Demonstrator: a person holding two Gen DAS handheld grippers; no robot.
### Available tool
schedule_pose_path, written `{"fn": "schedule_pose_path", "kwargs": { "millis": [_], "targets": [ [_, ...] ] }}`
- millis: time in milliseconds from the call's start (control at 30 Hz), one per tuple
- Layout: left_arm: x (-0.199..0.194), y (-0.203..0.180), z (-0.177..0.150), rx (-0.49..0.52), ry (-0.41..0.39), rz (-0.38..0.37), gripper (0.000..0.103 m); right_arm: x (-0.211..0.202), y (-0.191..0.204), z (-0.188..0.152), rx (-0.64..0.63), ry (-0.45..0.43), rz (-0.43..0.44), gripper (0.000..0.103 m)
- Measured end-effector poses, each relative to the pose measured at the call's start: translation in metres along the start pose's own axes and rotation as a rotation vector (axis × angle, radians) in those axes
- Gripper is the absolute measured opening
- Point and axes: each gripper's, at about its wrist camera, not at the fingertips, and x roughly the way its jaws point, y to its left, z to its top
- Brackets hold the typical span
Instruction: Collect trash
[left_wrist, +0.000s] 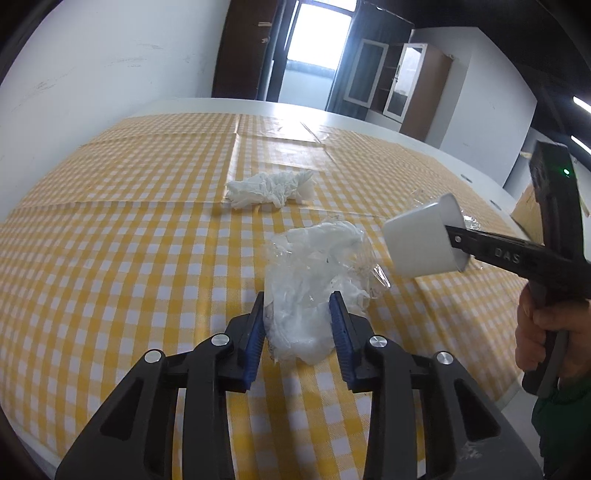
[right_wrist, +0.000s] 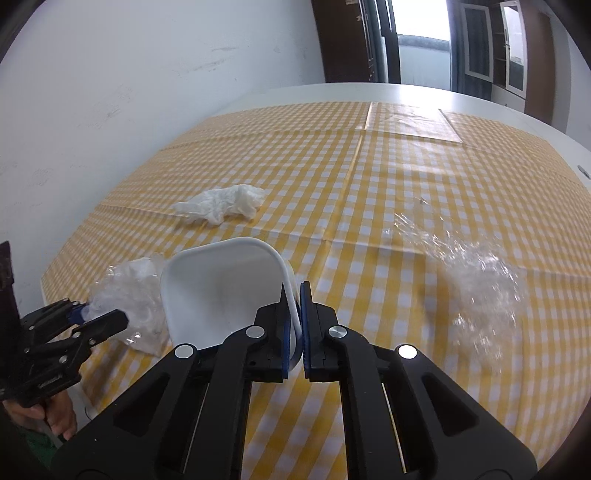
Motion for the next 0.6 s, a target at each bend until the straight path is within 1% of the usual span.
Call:
{"fn": "schedule_pose_path", "kwargs": {
  "millis": [133, 367, 433, 600],
  "targets": [
    [-0.011, -0.004, -0.011, -0.018, -0.015, -0.006, 0.027, -0.026, 0.006, -0.018, 0.011, -0.035, 0.009, 0.004],
    [-0.037, -0.012, -0.03, -0.032, -0.027, -0.015, 0.02, -0.056, 0.013, -0.05, 0.019, -0.049, 0.02, 0.004],
    [-0.045, -0.019, -0.035, -0.006, -0.02, -0.032, 0.018, -0.066, 0.015, -0.06, 0.02, -0.053, 0.024, 0.004],
    [-0.069, -0.032, -0.053, 0.026, -0.035, -0.034, 0.017, -0.093, 0.018, -0.084, 0.041, -0.082, 0.029, 0.004]
  ]
}}
